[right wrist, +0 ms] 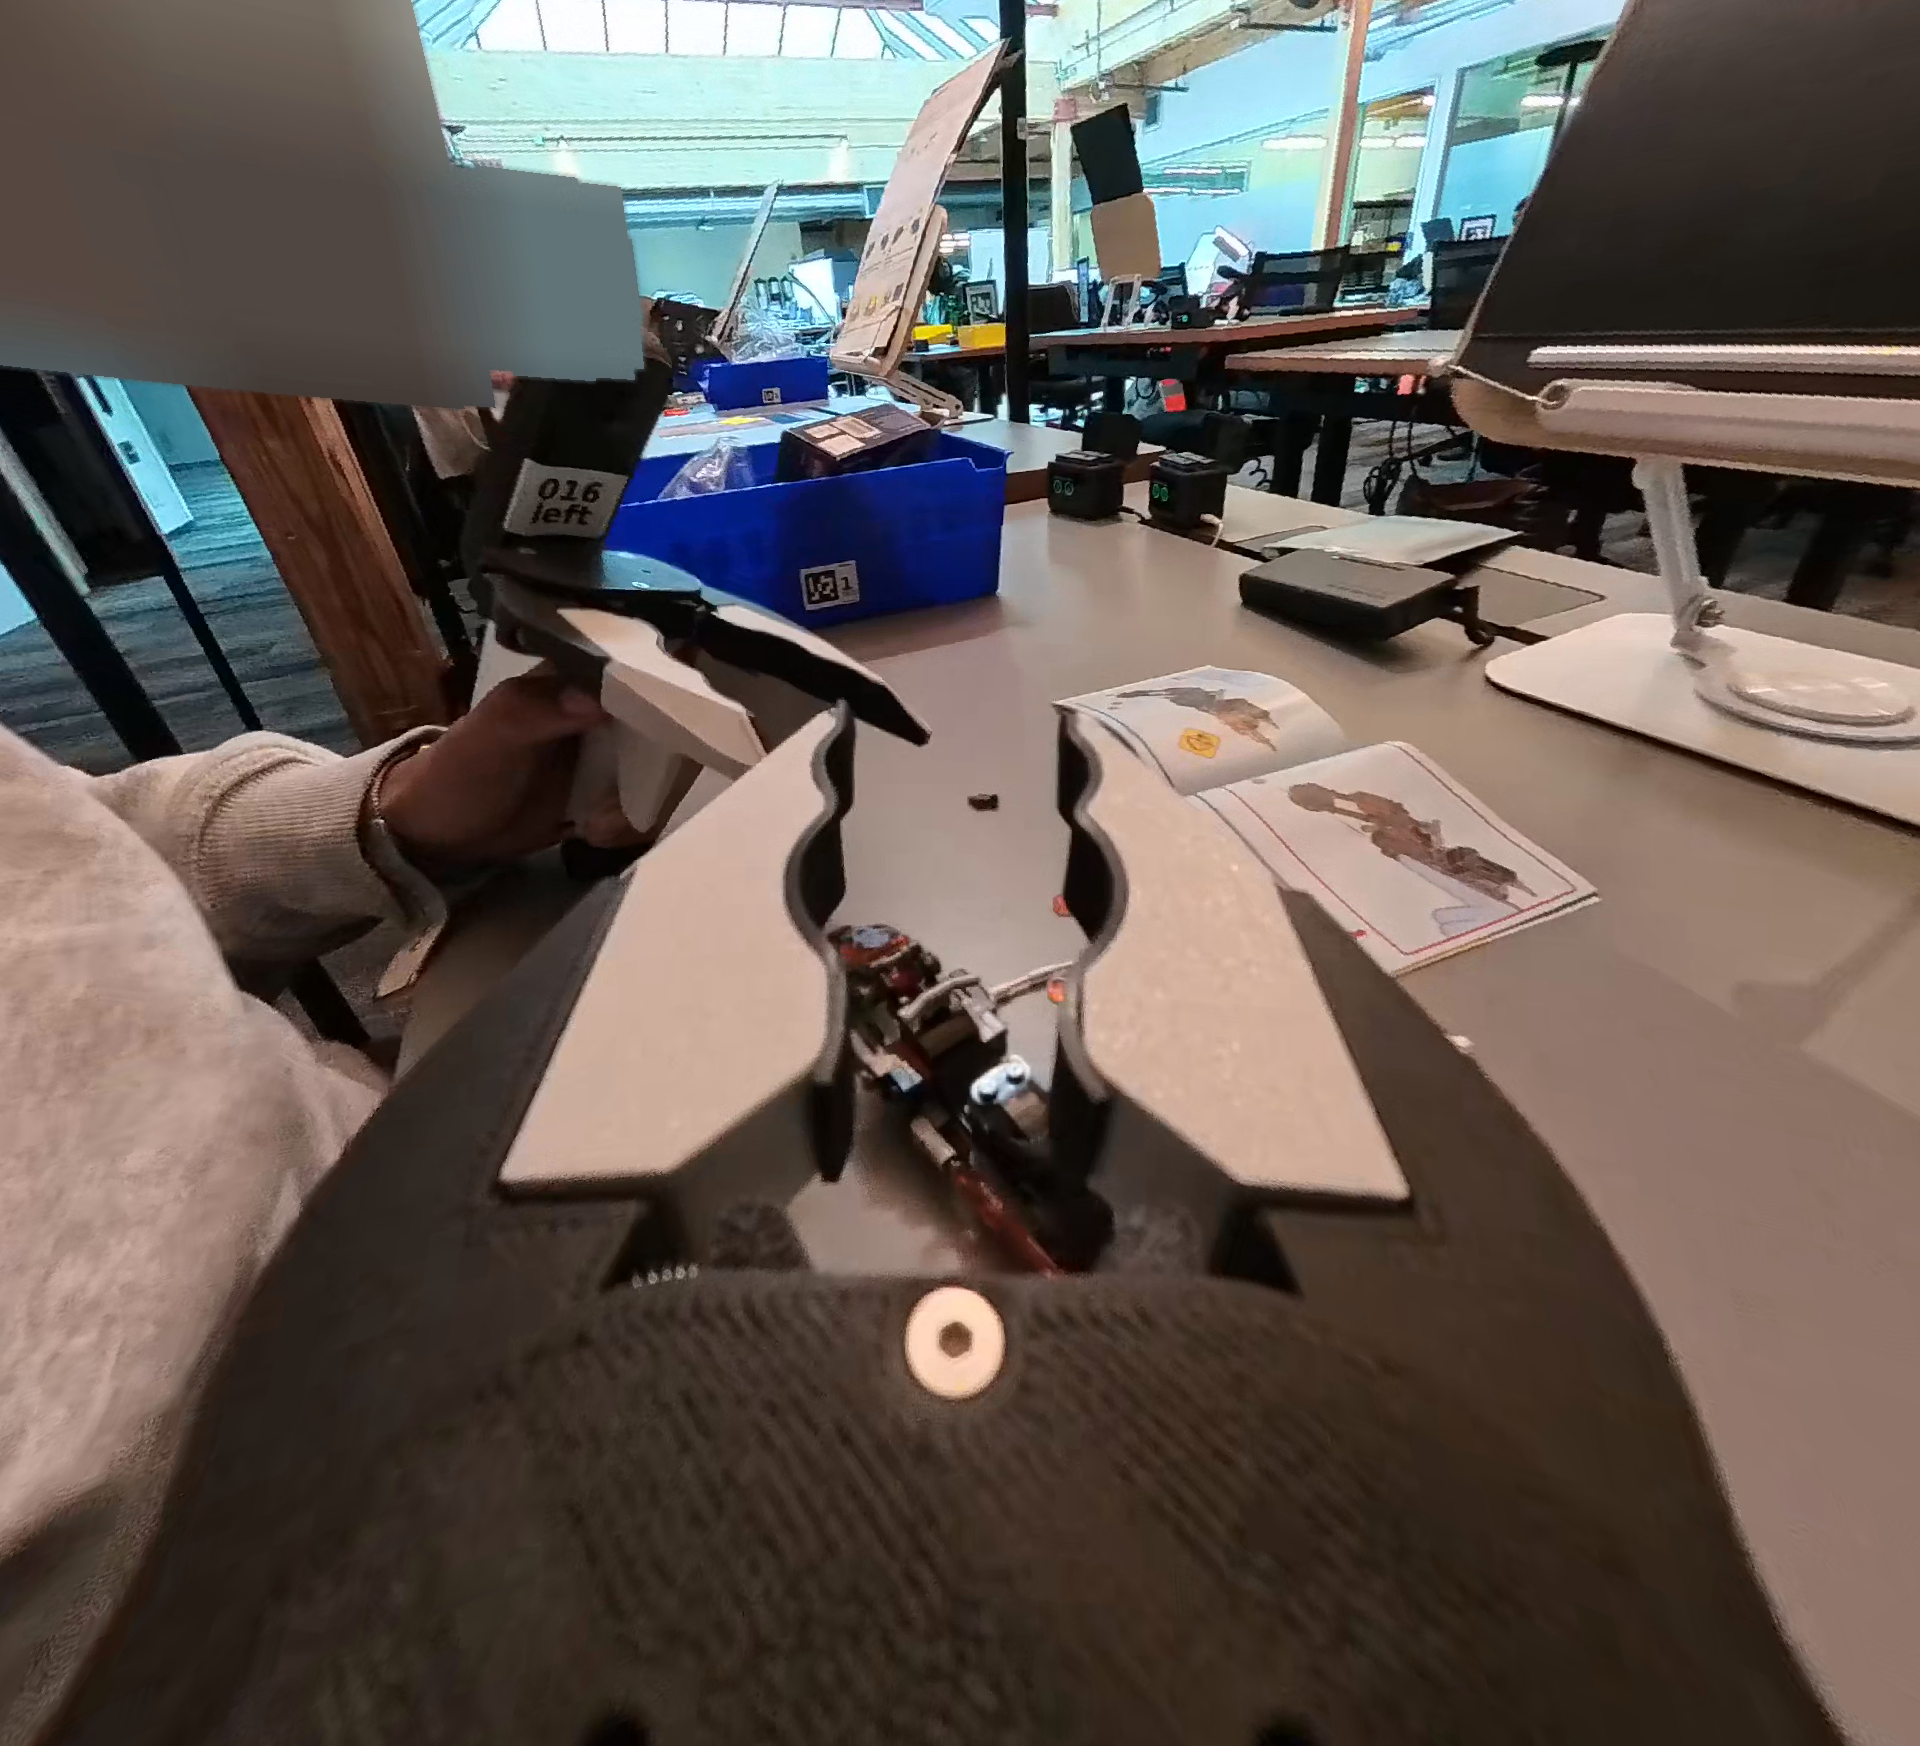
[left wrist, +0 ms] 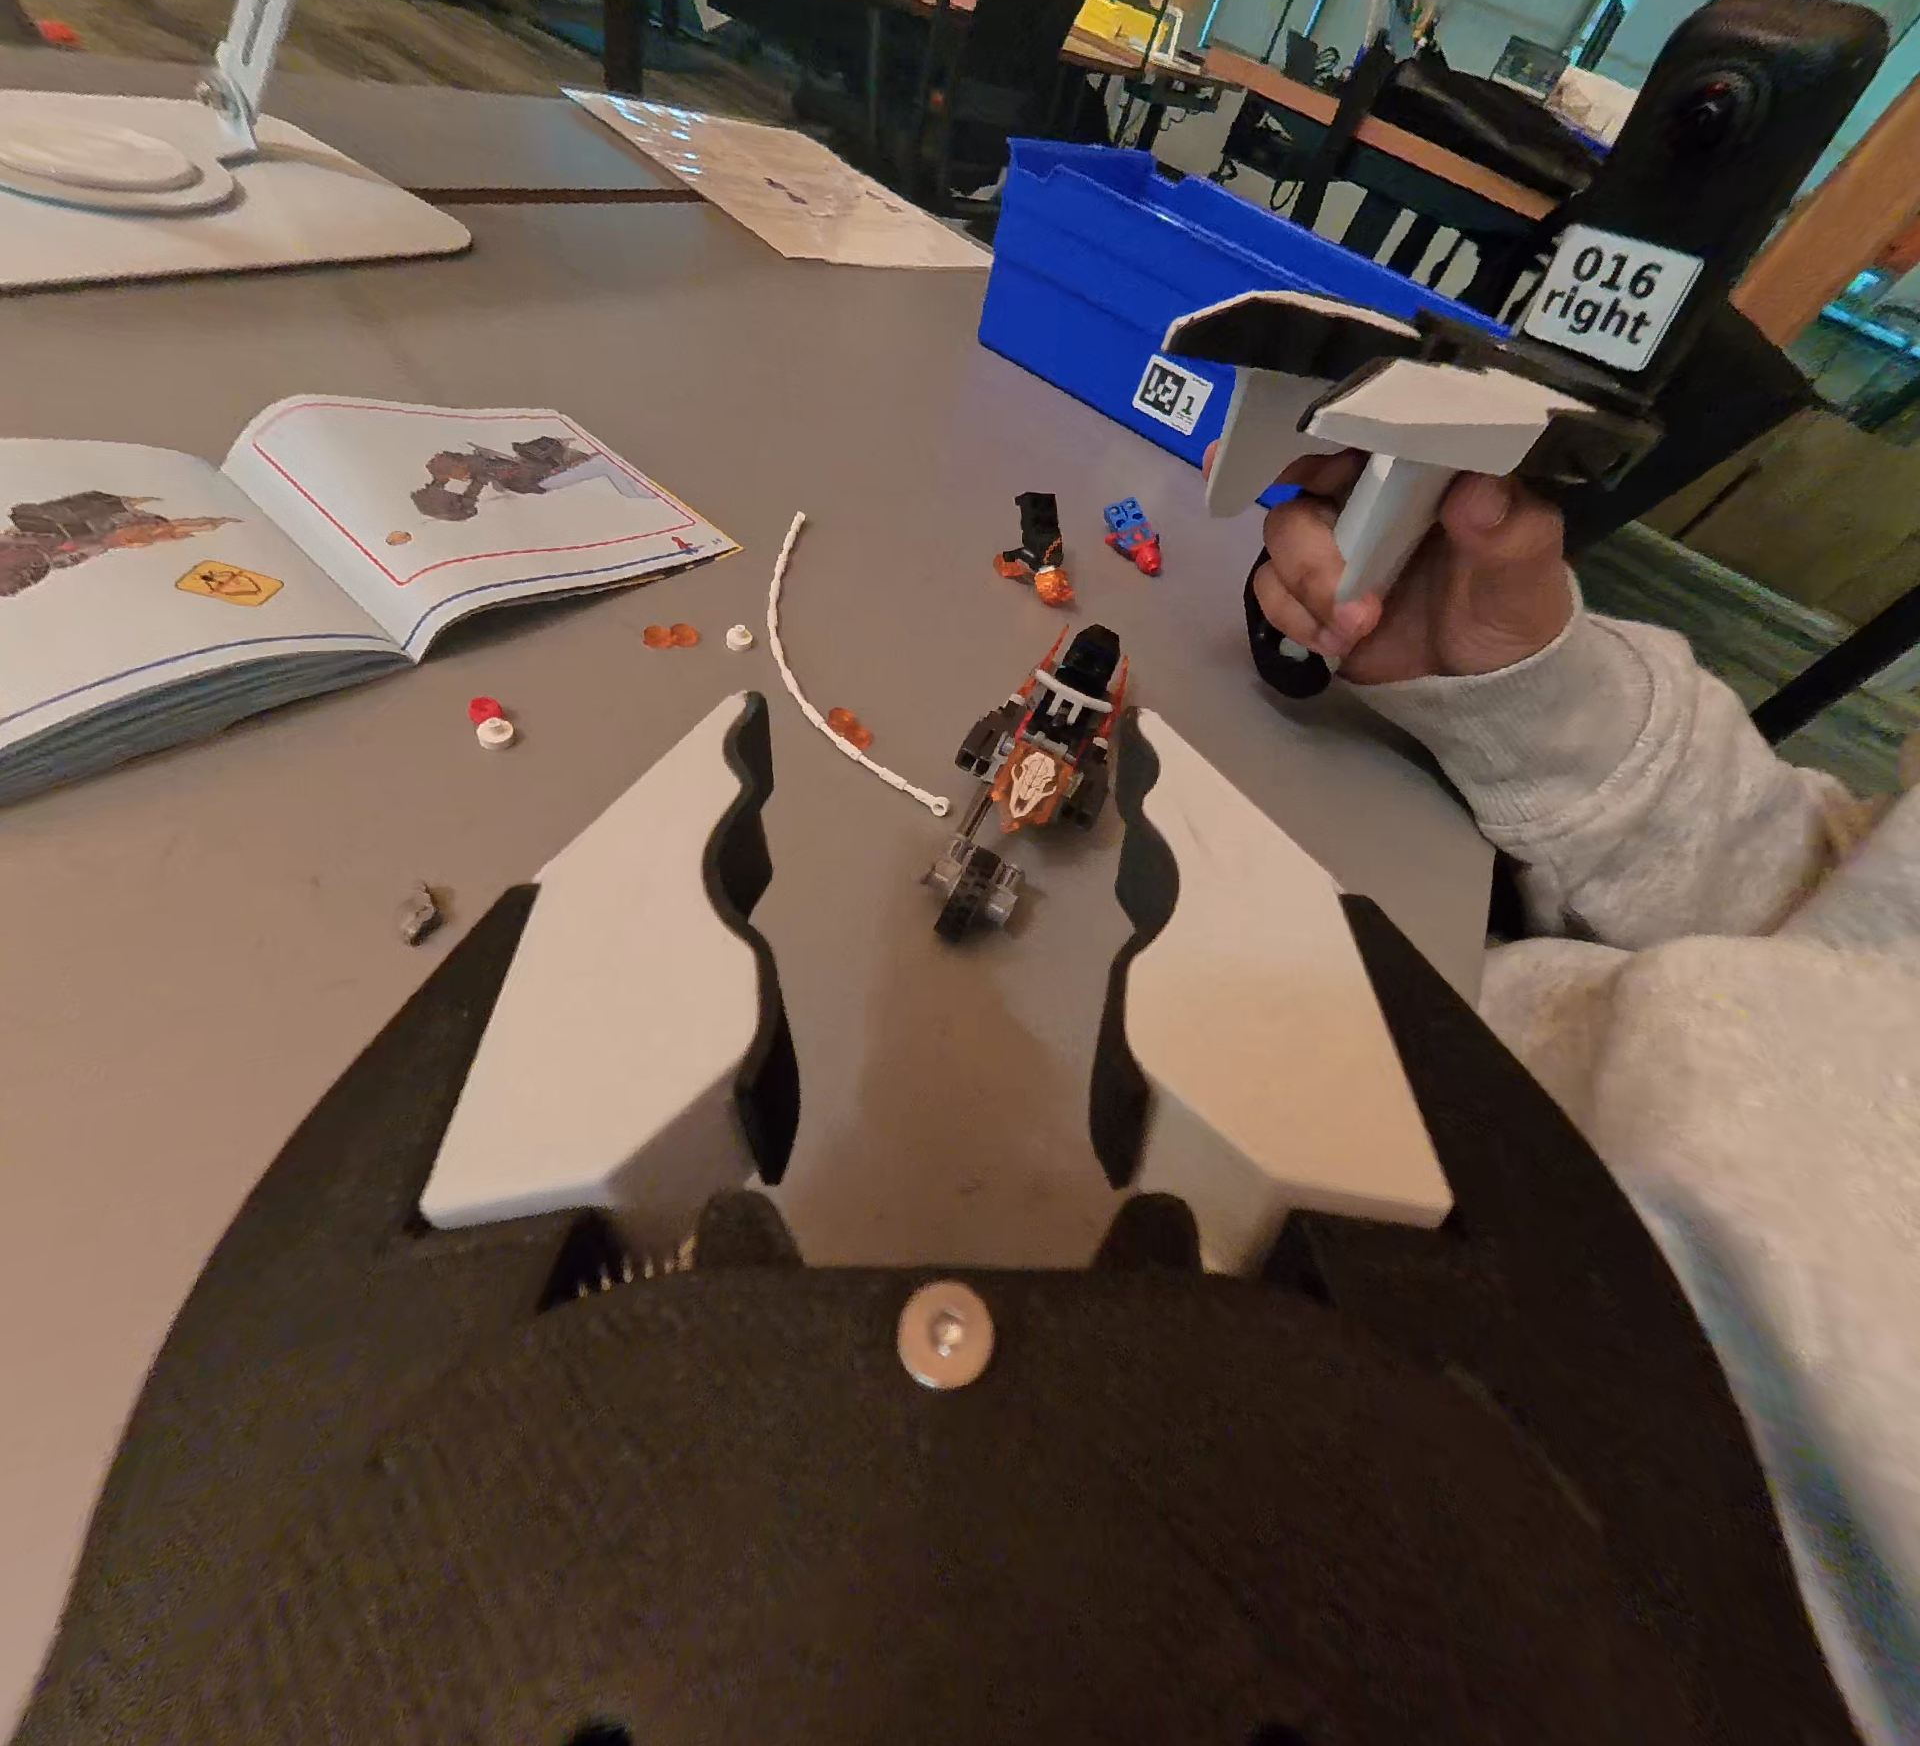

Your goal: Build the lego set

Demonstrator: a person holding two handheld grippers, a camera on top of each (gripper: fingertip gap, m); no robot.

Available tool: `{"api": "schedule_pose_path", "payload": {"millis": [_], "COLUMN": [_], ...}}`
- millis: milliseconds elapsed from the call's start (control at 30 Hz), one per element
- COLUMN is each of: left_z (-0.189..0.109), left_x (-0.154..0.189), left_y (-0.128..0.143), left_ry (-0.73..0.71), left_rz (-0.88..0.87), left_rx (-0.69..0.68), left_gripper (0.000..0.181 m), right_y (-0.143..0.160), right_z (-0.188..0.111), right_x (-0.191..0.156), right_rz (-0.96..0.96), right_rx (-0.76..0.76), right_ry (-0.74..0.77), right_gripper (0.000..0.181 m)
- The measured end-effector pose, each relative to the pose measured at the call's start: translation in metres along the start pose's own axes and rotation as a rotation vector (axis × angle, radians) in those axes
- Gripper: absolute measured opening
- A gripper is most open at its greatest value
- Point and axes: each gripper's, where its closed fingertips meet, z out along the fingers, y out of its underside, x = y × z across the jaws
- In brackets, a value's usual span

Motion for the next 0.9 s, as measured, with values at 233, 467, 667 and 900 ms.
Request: {"api": "schedule_pose_path", "payload": {"millis": [233,467,667,900], "left_z": [-0.009,-0.018,-0.025,-0.024], "left_x": [-0.003,-0.021,-0.026,-0.032], "left_y": [-0.001,-0.013,-0.022,-0.024], "left_ry": [0.077,0.093,0.173,0.215], "left_rz": [-0.099,-0.223,-0.342,-0.422], "left_rx": [0.012,0.114,0.199,0.212], "left_gripper": [0.041,0.038,0.039,0.039], "right_y": [-0.001,0.013,0.005,0.003], "right_z": [0.005,0.021,0.023,0.025], "right_x": [0.016,0.036,0.049,0.065], "right_rz": [-0.045,-0.124,-0.135,-0.145], "right_rx": [-0.004,-0.077,-0.014,0.011], "right_ry": [0.085,0.174,0.216,0.260], "right_gripper": [0.037,0.036,0.031,0.028]}}
